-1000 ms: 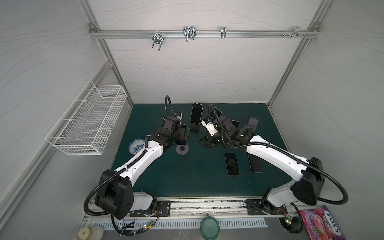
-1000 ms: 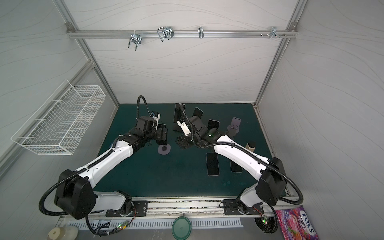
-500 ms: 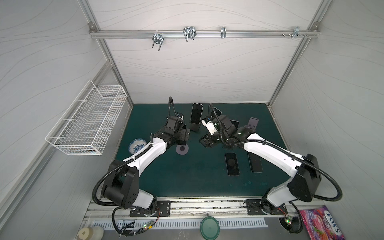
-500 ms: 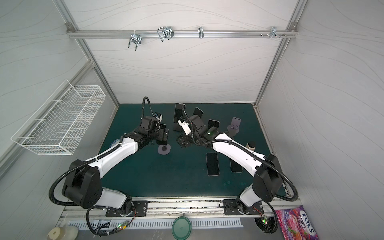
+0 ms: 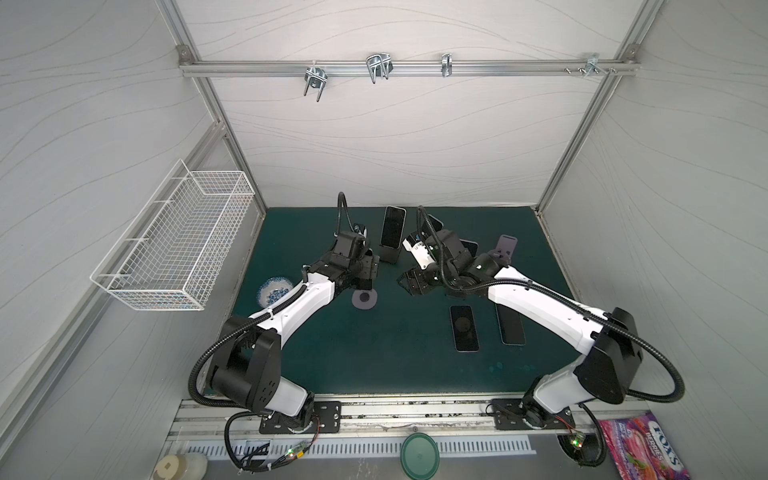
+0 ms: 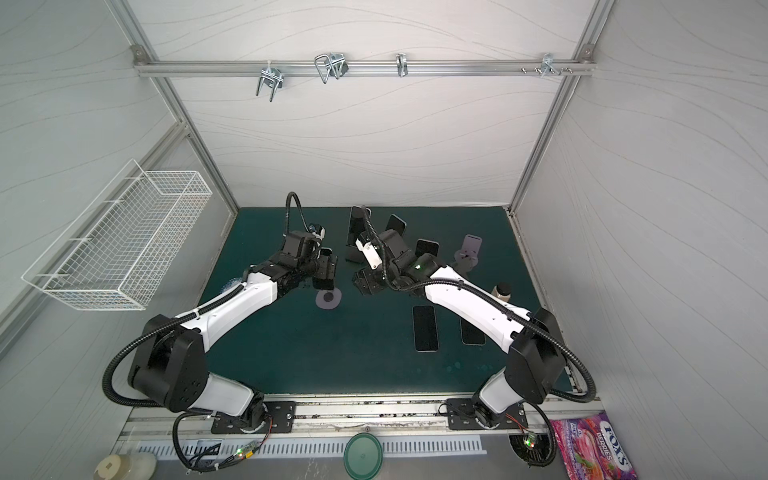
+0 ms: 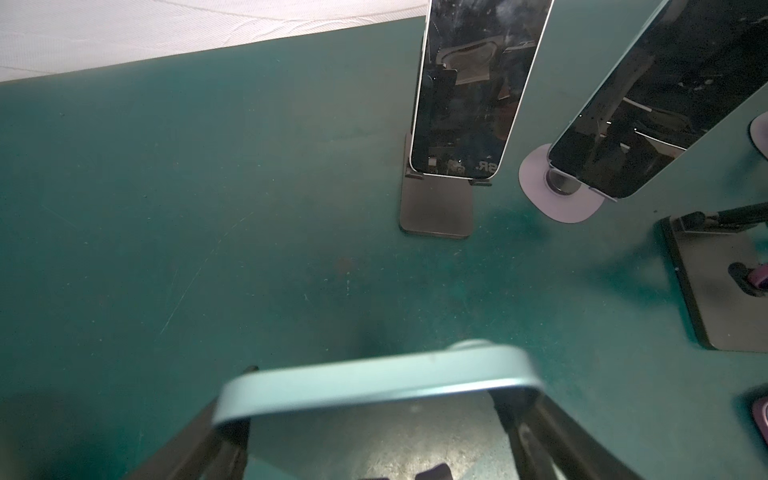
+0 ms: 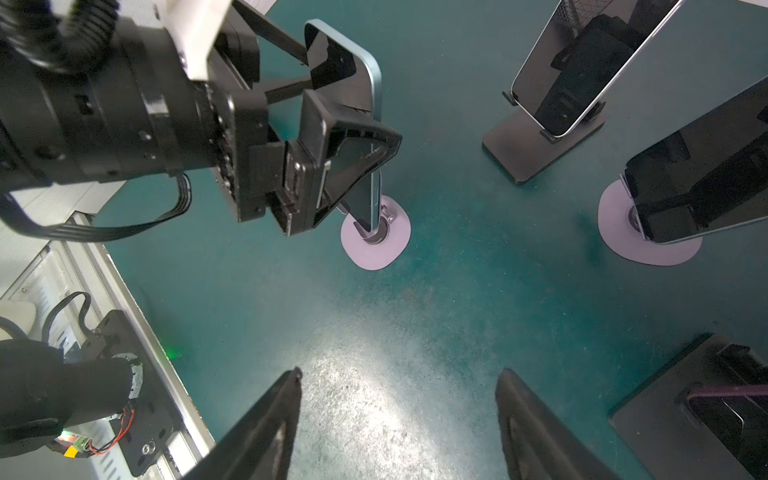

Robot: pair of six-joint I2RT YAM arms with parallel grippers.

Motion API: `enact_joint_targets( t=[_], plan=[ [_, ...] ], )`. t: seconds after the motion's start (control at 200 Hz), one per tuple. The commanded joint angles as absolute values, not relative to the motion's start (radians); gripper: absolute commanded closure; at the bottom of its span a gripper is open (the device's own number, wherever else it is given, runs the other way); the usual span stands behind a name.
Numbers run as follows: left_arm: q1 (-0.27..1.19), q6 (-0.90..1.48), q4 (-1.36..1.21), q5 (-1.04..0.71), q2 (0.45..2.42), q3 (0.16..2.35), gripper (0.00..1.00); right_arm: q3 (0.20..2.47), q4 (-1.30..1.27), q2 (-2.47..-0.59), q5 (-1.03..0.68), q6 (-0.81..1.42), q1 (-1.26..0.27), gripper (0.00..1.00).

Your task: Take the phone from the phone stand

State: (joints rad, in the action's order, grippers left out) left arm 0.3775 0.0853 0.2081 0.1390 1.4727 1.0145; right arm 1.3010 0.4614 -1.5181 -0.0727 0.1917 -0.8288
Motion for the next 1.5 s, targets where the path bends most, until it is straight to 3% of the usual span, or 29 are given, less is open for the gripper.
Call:
enact_joint_targets(
  t=[0.0, 0.845, 1.495],
  plan=[
    [0.371, 0.101, 0.163, 0.134, 1.488, 1.055, 0.11, 1.318, 0.457, -1.522, -0.087, 0.182, -0.821, 0.25],
    [0.370, 0.100, 0.208, 0.124, 1.476, 1.091, 0.29, 1.311, 0.439, -1.502, -0.133, 0.171, -0.777, 0.25],
    [0.370, 0.106, 0.216, 0.123, 1.409, 1.068, 0.33, 1.317, 0.443, -1.498, -0.140, 0.175, -0.773, 0.25]
  ],
)
